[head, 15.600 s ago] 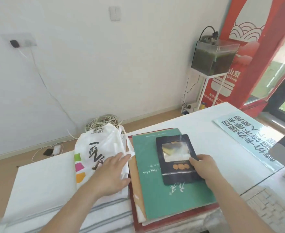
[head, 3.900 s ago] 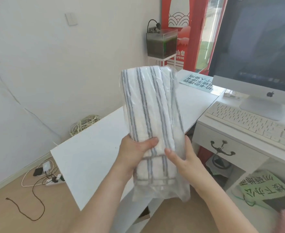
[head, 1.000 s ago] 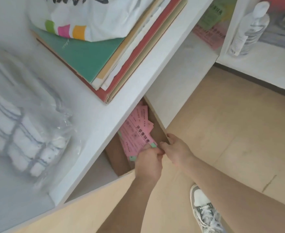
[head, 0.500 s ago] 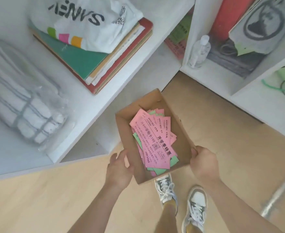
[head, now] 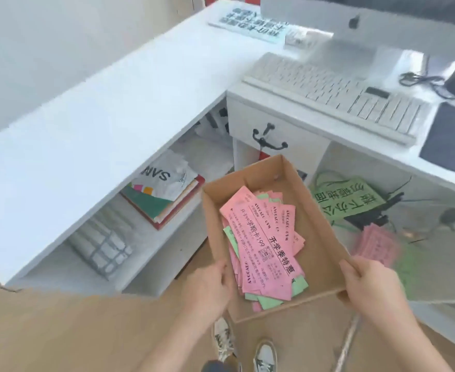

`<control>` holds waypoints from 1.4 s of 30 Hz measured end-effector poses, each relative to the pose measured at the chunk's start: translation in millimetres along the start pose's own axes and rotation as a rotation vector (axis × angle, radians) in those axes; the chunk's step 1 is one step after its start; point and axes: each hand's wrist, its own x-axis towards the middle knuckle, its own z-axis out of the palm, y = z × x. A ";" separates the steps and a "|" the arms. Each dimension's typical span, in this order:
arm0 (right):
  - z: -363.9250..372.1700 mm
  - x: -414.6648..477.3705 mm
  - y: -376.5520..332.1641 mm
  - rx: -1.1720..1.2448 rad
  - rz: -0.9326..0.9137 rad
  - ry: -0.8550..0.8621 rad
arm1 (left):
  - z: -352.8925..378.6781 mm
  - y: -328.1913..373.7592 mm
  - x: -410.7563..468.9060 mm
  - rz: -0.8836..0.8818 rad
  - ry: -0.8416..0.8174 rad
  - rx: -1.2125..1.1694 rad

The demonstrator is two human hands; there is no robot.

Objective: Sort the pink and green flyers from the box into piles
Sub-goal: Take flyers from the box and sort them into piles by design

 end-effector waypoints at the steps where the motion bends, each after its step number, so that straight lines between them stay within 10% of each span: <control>1: -20.8 -6.7 -8.6 0.010 -0.021 0.003 | -17.5 6.6 -7.1 0.037 0.062 0.017; 11: -142.3 -17.8 -99.3 0.310 -0.144 0.015 | -143.0 28.2 -36.0 0.389 0.348 -0.209; 21: -114.9 88.7 -248.9 0.326 -0.250 0.038 | -238.6 -18.9 47.6 0.518 0.170 0.120; 26: -66.5 129.6 -322.1 0.462 -0.288 -0.040 | -251.8 -49.6 121.3 0.484 0.406 0.339; 31: -11.6 127.5 -370.5 0.260 -0.283 -0.379 | -260.0 -43.3 178.1 0.448 0.564 0.405; 42: -41.3 280.6 -452.9 -0.212 -0.459 -0.063 | -318.0 -87.8 268.3 0.451 0.586 0.292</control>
